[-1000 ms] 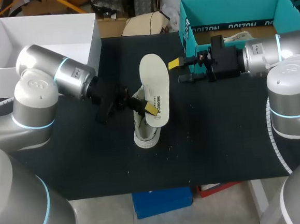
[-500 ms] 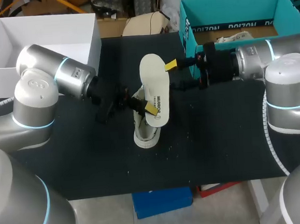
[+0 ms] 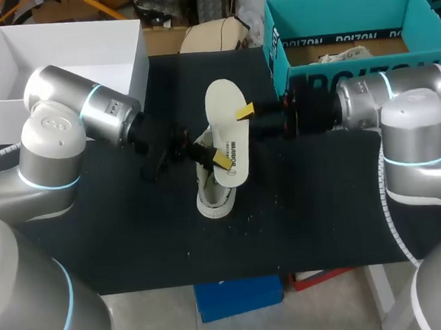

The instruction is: Take the shoe out of the shoebox, open the shoe tongue, remove and reinsert the insole, then place the shoe into the shoebox

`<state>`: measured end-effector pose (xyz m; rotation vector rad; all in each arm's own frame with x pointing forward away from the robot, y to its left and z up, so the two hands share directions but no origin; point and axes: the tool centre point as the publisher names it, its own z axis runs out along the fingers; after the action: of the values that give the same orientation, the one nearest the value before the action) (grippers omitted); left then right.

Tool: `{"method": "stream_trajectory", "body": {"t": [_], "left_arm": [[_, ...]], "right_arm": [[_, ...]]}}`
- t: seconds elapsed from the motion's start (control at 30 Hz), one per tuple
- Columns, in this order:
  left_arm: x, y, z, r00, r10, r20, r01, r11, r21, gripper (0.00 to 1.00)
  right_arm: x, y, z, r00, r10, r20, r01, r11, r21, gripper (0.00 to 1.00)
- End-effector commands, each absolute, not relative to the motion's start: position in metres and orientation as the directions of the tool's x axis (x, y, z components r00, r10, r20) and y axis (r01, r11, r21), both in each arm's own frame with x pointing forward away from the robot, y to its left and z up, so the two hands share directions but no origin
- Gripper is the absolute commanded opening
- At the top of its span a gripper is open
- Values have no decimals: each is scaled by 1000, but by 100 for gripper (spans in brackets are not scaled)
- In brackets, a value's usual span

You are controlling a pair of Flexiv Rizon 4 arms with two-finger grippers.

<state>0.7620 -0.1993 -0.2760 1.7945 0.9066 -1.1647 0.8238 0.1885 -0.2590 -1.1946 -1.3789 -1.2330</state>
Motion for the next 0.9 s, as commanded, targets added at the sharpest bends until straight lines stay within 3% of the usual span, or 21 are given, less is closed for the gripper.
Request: {"method": "stream_trajectory", "body": {"t": [0.03, 0.9], "left_arm": [[762, -200, -276, 323, 143, -936, 872, -430, 235, 0], [762, -200, -276, 323, 143, -936, 872, -430, 235, 0]], "right_arm": [[823, 195, -265, -120, 80, 989, 993, 19, 119, 49], [854, 199, -268, -122, 88, 989, 992, 49, 118, 40]]}}
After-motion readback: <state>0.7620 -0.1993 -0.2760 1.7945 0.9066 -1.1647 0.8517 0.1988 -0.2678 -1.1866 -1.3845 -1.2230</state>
